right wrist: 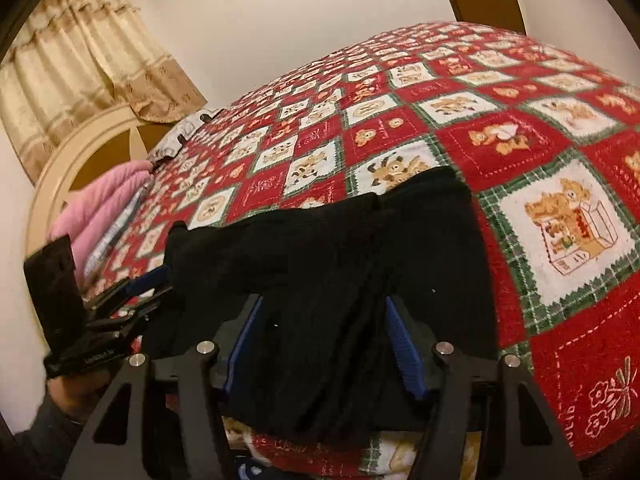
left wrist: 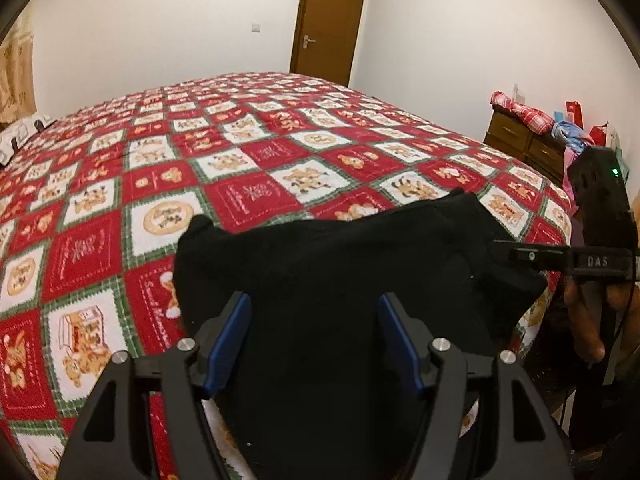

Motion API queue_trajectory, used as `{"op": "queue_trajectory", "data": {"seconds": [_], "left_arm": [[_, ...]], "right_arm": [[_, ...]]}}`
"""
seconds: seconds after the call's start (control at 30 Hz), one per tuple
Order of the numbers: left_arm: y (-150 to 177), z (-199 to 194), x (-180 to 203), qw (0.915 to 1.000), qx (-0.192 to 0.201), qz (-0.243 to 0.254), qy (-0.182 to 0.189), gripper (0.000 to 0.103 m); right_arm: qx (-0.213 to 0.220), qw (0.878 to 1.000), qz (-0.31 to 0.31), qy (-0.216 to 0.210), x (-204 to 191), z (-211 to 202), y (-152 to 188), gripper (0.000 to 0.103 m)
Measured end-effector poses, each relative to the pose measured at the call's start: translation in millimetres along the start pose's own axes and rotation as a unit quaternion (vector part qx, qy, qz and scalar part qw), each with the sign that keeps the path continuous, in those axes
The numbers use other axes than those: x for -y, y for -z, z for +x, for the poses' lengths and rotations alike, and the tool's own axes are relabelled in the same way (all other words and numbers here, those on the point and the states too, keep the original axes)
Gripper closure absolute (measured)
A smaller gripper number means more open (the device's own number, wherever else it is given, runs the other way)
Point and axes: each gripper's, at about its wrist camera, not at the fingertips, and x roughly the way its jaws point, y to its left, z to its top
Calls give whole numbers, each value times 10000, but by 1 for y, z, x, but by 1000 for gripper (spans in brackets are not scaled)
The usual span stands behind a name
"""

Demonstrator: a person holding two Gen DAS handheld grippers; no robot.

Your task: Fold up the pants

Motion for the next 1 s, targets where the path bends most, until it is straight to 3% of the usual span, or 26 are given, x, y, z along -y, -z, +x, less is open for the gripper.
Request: {"op": "queue_trajectory", "data": {"seconds": [0.17,0.23,0.43,0.5,0.57,0.8,0.83,0.87,0.9,1.0], "left_arm": [[5,-1,-6,9999,-12,-115,85,34],[6,-1,-7,9999,-17,-143,92,34],[7,0,-8,9998,-37,-167,108,34],[8,0,-10,9998,-37,-172,115,34],[9,1,-11,9998,-36,-180,118,34],[12,4,-13,9997,-43,-212,149,31],[12,5,-12,9997,-42,-204,141,30],[13,5,-12,9997,-44,-202,137,30],[12,5,-13,9997,-46,-213,137,30],[12,3,-14,9995,-10,-271,183,30]], "right_arm": [[-12,9997,223,-7,12,1,-1,72],[-17,9992,362,-139,19,0,-1,77],[-5,9997,228,-78,15,0,-2,78],[97,9996,256,77,18,-4,-4,71],[178,9992,349,30,22,-6,-7,56],[30,10000,35,-30,6,7,0,56],[21,10000,-40,-37,4,7,1,58],[23,9999,-97,-17,2,6,1,72],[17,9999,-104,-43,2,5,1,78],[101,9997,-84,-192,3,0,0,86]]}}
